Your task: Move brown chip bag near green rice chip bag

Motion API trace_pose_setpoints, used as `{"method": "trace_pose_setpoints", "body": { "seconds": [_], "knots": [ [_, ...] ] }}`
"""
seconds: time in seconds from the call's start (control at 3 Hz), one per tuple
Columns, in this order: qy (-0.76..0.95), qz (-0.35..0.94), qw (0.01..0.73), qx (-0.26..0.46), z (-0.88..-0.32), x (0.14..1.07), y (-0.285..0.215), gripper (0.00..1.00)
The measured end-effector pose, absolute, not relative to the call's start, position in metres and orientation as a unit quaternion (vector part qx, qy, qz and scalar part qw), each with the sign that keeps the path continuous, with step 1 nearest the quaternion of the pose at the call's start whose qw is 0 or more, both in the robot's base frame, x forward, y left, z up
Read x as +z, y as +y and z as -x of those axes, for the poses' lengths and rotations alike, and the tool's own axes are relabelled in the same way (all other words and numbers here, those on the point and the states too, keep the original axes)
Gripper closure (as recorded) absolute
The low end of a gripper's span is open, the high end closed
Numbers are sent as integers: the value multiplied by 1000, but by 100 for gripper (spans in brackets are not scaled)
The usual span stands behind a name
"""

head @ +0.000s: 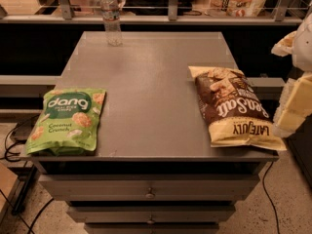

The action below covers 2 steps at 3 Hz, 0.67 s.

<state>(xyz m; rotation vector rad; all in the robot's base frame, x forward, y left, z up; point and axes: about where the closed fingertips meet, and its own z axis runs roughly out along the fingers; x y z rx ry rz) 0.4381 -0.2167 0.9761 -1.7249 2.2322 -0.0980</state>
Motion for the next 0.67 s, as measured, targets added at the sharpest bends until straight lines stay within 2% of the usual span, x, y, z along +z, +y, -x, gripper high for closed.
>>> {"method": "trace_pose_setpoints", "body": {
  "seconds": [0.67],
  "knots": [
    [773, 608, 182, -17, -444, 972, -206, 0]
  ]
}}
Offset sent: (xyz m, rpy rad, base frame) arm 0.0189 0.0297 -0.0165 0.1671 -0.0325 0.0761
